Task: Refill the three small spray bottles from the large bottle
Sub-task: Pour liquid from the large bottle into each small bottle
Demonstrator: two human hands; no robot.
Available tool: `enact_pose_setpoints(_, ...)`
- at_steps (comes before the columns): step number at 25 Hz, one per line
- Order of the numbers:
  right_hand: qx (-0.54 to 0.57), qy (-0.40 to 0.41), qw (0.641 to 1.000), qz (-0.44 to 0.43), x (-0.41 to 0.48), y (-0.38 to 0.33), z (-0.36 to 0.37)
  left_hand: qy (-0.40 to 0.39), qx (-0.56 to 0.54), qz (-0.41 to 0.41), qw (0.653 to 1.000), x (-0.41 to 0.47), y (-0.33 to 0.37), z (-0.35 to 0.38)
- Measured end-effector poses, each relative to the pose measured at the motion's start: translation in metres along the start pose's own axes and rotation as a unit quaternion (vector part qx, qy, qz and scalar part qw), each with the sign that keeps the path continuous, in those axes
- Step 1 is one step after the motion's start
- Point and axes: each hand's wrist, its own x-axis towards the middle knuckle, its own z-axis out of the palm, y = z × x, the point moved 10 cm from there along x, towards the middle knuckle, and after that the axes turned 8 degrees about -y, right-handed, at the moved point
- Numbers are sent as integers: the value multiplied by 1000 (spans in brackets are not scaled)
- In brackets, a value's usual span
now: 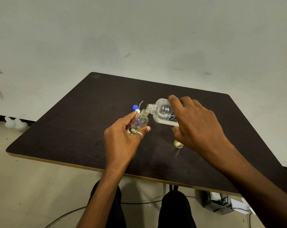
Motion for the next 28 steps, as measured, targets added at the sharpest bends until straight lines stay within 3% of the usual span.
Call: enact_pose_setpoints(28, -3, 2, 1000, -5, 2, -2, -4, 5, -11, -2, 1000, 0, 0, -3)
